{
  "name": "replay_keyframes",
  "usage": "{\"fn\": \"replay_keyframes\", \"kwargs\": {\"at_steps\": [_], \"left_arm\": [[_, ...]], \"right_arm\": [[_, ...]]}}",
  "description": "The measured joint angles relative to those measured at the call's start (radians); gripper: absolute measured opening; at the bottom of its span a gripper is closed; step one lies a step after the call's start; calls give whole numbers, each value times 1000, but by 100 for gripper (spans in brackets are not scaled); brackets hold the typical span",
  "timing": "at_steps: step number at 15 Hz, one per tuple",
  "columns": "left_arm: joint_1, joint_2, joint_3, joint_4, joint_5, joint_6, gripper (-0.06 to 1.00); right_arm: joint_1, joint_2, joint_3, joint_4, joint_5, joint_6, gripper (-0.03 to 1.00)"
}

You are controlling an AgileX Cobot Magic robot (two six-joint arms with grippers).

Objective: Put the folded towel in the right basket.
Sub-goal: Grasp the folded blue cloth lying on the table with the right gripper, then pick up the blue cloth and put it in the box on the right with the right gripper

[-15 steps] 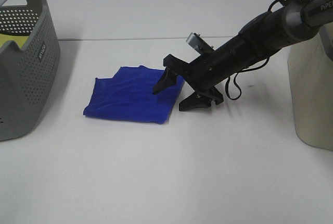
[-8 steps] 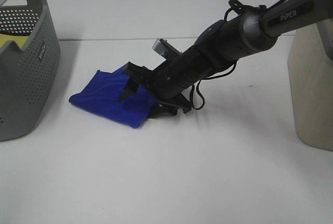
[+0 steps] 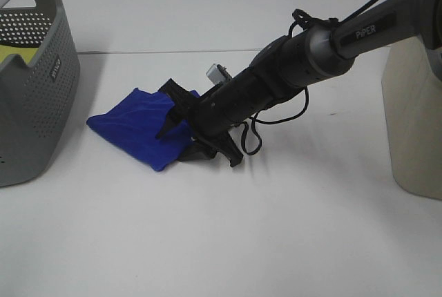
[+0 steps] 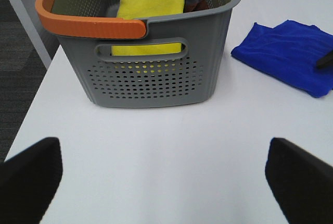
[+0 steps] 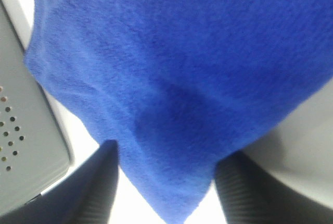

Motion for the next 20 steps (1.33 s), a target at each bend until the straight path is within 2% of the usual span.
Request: {"fn": "replay_keyframes", "kwargs": {"at_steps": [1, 2, 3, 5, 9, 14, 18, 20], "left_arm": [[0, 0, 0, 0, 0, 0, 99], [0, 0, 0, 0, 0, 0, 99], [0, 0, 0, 0, 0, 0, 99], [0, 0, 0, 0, 0, 0, 99], [0, 0, 0, 0, 0, 0, 99], [0, 0, 0, 0, 0, 0, 99], [0, 0, 0, 0, 0, 0, 99], [0, 0, 0, 0, 0, 0, 99]], "right_arm": [[0, 4, 2, -4, -1, 0, 39], [0, 10, 2, -4, -4, 1, 26], [1, 11, 2, -4, -10, 1, 17], [1, 12, 4, -4, -14, 0, 7], [1, 11, 4, -12, -16, -40, 6], [-4, -82, 25, -87, -35, -231, 6], [-54, -237, 25, -90, 1, -281, 6], [-130, -344, 25, -81, 61, -306, 6]]}}
